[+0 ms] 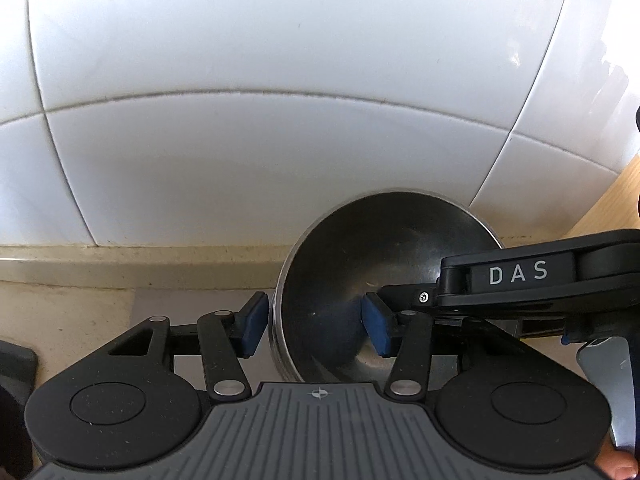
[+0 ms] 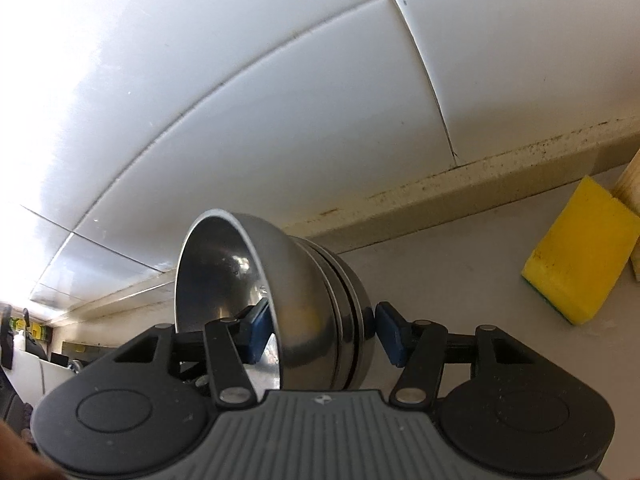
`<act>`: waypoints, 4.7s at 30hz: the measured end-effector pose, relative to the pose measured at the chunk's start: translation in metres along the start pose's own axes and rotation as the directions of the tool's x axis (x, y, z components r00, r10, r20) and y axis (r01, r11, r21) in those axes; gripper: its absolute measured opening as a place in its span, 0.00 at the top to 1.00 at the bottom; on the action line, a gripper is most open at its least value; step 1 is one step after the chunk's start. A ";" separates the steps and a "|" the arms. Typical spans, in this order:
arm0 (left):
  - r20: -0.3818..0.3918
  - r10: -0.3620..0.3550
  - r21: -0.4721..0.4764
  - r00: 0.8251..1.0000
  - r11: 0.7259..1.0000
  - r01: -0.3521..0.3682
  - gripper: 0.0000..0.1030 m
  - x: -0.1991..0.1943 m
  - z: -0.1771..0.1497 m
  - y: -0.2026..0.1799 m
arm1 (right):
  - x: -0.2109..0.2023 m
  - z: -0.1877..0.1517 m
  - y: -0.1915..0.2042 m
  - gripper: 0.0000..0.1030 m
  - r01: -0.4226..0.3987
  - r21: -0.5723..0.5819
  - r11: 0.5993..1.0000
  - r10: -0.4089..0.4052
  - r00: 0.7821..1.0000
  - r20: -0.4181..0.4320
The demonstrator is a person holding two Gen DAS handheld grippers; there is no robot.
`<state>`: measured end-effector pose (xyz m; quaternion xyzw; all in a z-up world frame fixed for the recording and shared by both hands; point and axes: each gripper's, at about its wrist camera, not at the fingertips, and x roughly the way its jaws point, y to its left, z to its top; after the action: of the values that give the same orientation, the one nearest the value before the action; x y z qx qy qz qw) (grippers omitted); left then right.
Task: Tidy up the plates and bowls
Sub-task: 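Lift the nested bowls with both grippers and carry them toward the plate stack, then lower the nested bowls onto the pink-flower plate stack with both grippers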
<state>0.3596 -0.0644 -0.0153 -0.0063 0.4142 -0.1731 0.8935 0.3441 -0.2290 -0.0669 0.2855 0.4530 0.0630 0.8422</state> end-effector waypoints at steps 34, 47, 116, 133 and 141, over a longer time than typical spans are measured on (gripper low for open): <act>-0.149 0.013 0.185 0.989 0.983 0.015 0.49 -0.087 -0.080 -0.059 | -0.089 -0.107 -0.011 0.66 0.051 0.001 0.999 -0.051 0.993 -0.107; -0.195 0.042 0.240 0.980 0.971 0.007 0.43 -0.055 -0.063 -0.061 | -0.075 -0.087 -0.021 0.69 0.041 0.005 0.999 -0.040 0.990 -0.137; 0.098 0.206 0.071 0.974 0.974 -0.213 0.11 -0.142 -0.096 -0.020 | -0.148 -0.151 0.027 0.57 0.166 -0.128 0.978 -0.145 0.976 0.161; 0.130 0.198 0.067 0.971 0.976 -0.208 0.05 -0.171 -0.129 -0.017 | -0.160 -0.192 0.034 0.53 0.212 -0.134 0.968 -0.181 0.961 0.208; 0.112 0.235 0.017 0.966 0.971 -0.238 0.05 -0.181 -0.149 -0.027 | -0.169 -0.202 0.030 0.52 0.192 -0.191 0.963 -0.154 0.968 0.198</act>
<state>0.1327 -0.0137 0.0242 0.0473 0.3600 -0.0710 0.9291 0.0885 -0.1805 -0.0141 0.1592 0.3888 0.0098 0.9074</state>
